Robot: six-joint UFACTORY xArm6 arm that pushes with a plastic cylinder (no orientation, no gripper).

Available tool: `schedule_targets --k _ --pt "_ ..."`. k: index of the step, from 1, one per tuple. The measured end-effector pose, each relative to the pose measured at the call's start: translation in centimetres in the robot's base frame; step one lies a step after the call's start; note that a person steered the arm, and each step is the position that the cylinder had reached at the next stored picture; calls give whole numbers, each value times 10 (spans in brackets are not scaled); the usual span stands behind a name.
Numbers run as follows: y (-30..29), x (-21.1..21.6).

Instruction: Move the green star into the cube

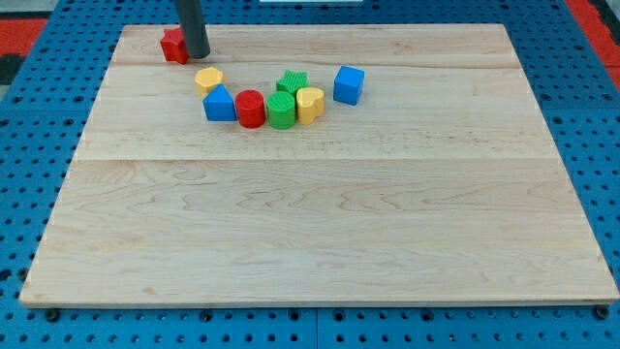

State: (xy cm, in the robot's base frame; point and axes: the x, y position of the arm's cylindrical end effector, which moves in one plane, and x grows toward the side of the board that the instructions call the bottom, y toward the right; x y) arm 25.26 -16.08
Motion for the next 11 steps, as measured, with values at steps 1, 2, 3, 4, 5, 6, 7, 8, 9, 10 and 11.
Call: schedule_targets --k 1,2,3,4,5,6,7,8,9,10,11 --pt "20 5" --pt "115 -2" --pt "106 39" --pt "106 65" --pt "141 74" --pt "145 47" --pt "127 9" --pt "129 9" --pt "165 10" --pt "137 5" --pt "87 -13"
